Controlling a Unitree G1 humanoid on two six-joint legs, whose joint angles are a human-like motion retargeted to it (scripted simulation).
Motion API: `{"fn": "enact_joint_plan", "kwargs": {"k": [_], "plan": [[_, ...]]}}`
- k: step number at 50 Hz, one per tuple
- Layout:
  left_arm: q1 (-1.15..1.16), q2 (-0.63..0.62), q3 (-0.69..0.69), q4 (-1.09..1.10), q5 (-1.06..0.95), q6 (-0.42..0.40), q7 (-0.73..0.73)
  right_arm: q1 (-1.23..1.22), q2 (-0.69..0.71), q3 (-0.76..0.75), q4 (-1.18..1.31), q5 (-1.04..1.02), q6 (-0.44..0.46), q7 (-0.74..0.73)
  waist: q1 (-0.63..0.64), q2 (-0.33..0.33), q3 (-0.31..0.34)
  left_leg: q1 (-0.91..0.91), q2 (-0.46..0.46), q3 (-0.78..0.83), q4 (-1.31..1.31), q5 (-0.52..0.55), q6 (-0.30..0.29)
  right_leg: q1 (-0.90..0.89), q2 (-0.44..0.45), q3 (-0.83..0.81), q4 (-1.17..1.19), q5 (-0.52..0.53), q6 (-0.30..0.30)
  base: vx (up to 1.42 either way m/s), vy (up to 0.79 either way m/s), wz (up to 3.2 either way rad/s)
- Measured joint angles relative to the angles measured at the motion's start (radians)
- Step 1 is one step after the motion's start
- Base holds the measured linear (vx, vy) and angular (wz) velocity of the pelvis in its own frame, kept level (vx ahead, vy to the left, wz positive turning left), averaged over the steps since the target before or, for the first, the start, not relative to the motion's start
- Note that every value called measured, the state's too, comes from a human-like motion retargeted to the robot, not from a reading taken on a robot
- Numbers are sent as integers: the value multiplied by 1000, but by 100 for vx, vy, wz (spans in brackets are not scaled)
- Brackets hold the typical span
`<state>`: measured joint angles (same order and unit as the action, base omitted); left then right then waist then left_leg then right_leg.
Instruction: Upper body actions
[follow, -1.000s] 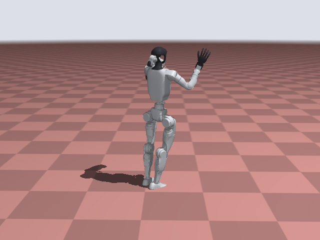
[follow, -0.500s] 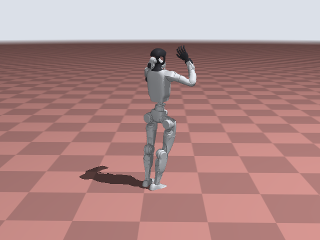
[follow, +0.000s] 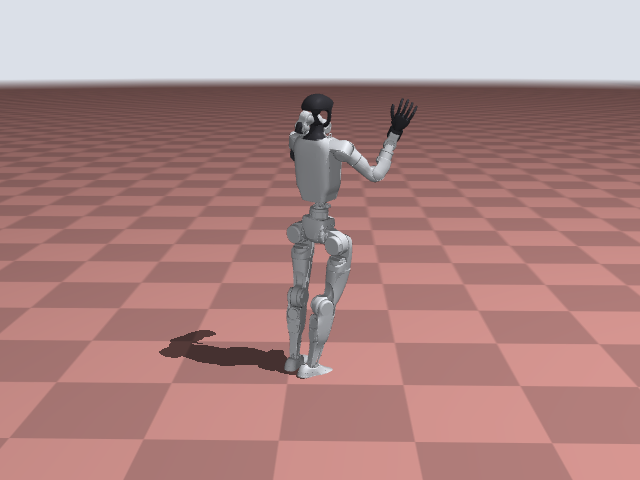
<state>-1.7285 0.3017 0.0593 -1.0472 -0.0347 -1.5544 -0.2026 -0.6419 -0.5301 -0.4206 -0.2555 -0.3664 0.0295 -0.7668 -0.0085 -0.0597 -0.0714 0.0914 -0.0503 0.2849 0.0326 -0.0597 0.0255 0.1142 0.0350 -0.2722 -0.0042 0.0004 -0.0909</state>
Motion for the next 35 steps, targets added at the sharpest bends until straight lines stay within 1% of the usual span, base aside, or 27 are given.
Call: {"fn": "enact_joint_plan", "kwargs": {"k": [5, 8, 12, 16, 20, 24, 28, 31, 35], "plan": [[3, -16, -17, 0, 4, 3, 8, 7, -35, 53, -43, 34, -48, 13, 6, -22, -2, 4, -2, 5, -1, -2, 0, -1, -1, 5, 0, 1, 0, 0, 0, 0], [-16, -11, -24, 0, 9, 4, 10, 6, -108, 124, -95, 6, -112, 36, 4, -22, 7, 3, -2, 10, -1, -4, 0, -4, -1, 10, 0, 3, 0, 0, 0, 0], [-34, -9, -28, 0, 16, 3, 13, -3, -219, 203, -140, -98, -172, 57, 2, -23, 11, 2, -1, 11, -1, -4, 0, -6, -2, 12, 1, 5, 1, 0, 0, 0], [-52, -4, -27, 0, 22, -6, 17, -18, -321, 254, -164, -254, -186, 62, -3, -20, 13, -2, 0, 7, -1, -2, 0, -8, -2, 7, 1, 5, 2, 0, 0, 0], [-60, -11, -24, 0, 27, -16, 20, -18, -365, 269, -163, -353, -173, 51, -2, -20, 11, -5, -2, 2, -1, 1, 1, -8, -5, 3, 1, 4, 3, 0, 0, 0], [-72, -3, -11, 0, 36, -28, 20, -2, -344, 250, -128, -390, -147, 38, 0, -4, 16, -9, -4, -2, -2, 4, 2, -9, -7, -2, 1, 5, 5, 0, 0, 0], [-81, 23, 14, 0, 42, -35, 21, 17, -264, 181, -63, -369, -105, 33, -8, 18, 24, -13, -5, -6, -1, 5, 4, -11, -8, -6, 0, 5, 5, -1, 3, 2], [-78, 34, 31, 0, 41, -32, 26, 31, -178, 115, -8, -301, -74, 40, -12, 28, 29, -14, -6, -7, 1, 5, 5, -10, -8, -7, 0, 6, 6, -1, 2, 1], [-67, 37, 42, 0, 39, -25, 34, 63, -60, 39, 53, -141, -57, 69, -15, 33, 34, -13, -7, -6, 2, 4, 6, -9, -9, -6, 1, 6, 6, 0, 0, 0]]}}
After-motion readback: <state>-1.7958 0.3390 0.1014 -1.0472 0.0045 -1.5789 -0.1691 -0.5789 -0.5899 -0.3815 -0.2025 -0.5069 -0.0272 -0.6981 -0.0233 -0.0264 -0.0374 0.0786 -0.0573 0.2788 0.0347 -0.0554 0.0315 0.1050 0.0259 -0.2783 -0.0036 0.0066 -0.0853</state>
